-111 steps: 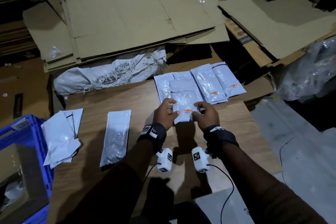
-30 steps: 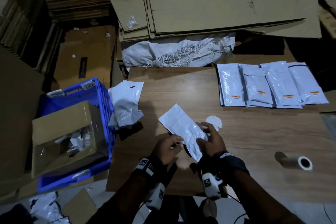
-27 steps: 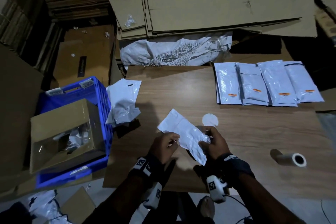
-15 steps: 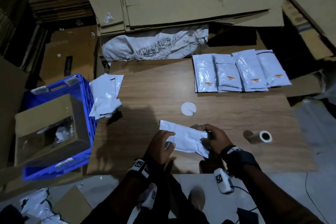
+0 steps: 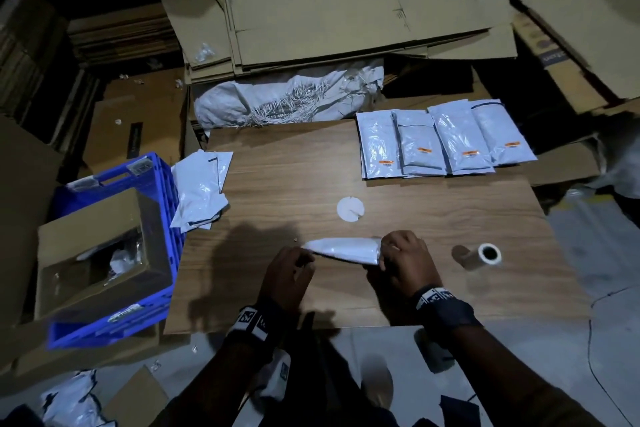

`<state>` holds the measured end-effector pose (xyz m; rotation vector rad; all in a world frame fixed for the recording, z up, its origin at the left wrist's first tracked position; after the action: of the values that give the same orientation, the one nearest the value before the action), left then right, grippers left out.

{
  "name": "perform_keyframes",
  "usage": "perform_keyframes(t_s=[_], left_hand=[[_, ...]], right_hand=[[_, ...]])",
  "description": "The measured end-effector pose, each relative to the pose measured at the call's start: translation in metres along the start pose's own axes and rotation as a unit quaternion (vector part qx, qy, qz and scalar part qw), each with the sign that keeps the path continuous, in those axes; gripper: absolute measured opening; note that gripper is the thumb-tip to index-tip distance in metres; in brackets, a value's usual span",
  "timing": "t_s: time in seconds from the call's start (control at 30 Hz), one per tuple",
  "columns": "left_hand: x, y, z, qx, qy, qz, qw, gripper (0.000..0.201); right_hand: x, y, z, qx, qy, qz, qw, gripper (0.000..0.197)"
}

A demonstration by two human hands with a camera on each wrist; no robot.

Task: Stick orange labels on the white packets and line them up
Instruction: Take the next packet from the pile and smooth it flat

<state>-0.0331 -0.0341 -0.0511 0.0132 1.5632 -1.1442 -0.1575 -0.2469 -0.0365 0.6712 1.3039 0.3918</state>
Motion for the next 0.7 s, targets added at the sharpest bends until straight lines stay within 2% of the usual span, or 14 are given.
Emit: perform_keyframes(t_s=[0.07, 0.2, 0.33, 0.43, 0.53, 0.7], left_hand=[[-0.004, 0.001, 0.001, -0.005, -0.011, 0.008, 1.000, 0.010], [-0.007, -0.003, 0.002, 0.030, -0.022, 0.045, 0.998, 0.025], [0.028, -0.001, -0.006, 0.069, 0.065, 0.050, 0.994, 0.032], [0.067, -0.002, -0.025, 0.123, 0.146, 0.111, 0.975, 0.041], [0.083, -0.002, -0.034, 0.125, 0.176, 0.139, 0.966, 0.050], [0.091, -0.011, -0.040, 0.145, 0.160, 0.156, 0.964, 0.058]], right_hand=[[0.016, -0.001, -0.013, -0.008, 0.031, -0.033, 0.999, 0.019], [0.051, -0.005, -0.042, -0.031, 0.086, -0.091, 0.992, 0.022], [0.069, -0.017, -0.065, -0.034, 0.112, -0.101, 0.988, 0.028], [0.077, -0.020, -0.077, -0.021, 0.135, -0.079, 0.987, 0.040], [0.068, -0.017, -0.075, 0.002, 0.104, -0.048, 0.993, 0.035], [0.054, -0.014, -0.060, 0.040, 0.025, -0.027, 0.998, 0.026]])
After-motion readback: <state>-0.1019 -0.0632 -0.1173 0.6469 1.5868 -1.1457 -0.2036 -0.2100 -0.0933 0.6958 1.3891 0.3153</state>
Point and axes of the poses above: each hand's wrist, its own z-axis towards the middle knuckle, its own x-axis out of the palm, y = z × x, the point moved 10 cm from there along z, towards the middle knuckle, and after that the axes turned 14 degrees about z, right-handed, at the moved point
